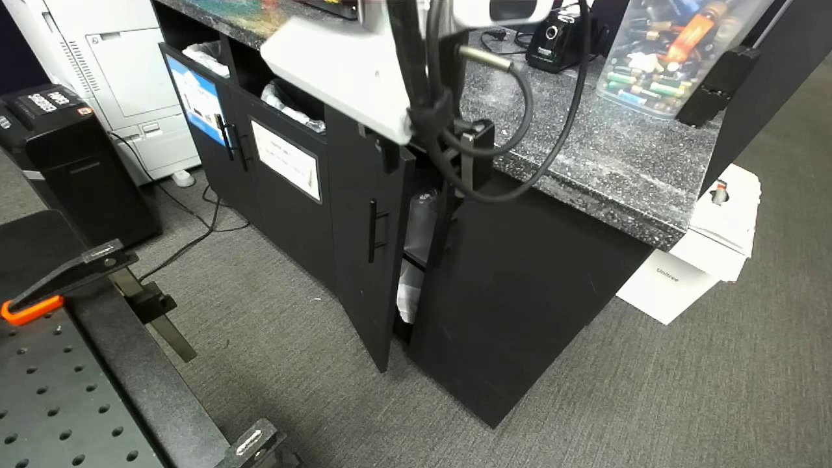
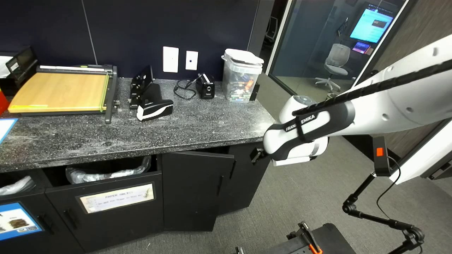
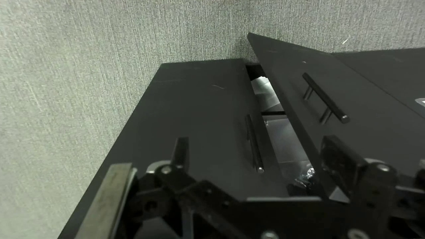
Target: Open the cabinet door on the far right
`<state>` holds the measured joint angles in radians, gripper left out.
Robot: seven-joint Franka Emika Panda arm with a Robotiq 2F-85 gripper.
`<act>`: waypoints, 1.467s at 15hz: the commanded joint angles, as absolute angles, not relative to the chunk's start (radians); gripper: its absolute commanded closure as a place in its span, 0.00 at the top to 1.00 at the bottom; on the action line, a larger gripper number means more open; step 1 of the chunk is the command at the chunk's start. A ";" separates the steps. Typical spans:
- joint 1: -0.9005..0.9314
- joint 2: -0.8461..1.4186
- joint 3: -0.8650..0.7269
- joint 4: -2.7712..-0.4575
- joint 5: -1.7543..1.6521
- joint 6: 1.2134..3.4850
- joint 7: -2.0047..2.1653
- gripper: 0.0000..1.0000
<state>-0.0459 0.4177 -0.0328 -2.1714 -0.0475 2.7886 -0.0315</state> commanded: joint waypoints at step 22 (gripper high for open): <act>-0.273 1.077 0.186 -1.658 -0.042 3.076 -0.184 1.00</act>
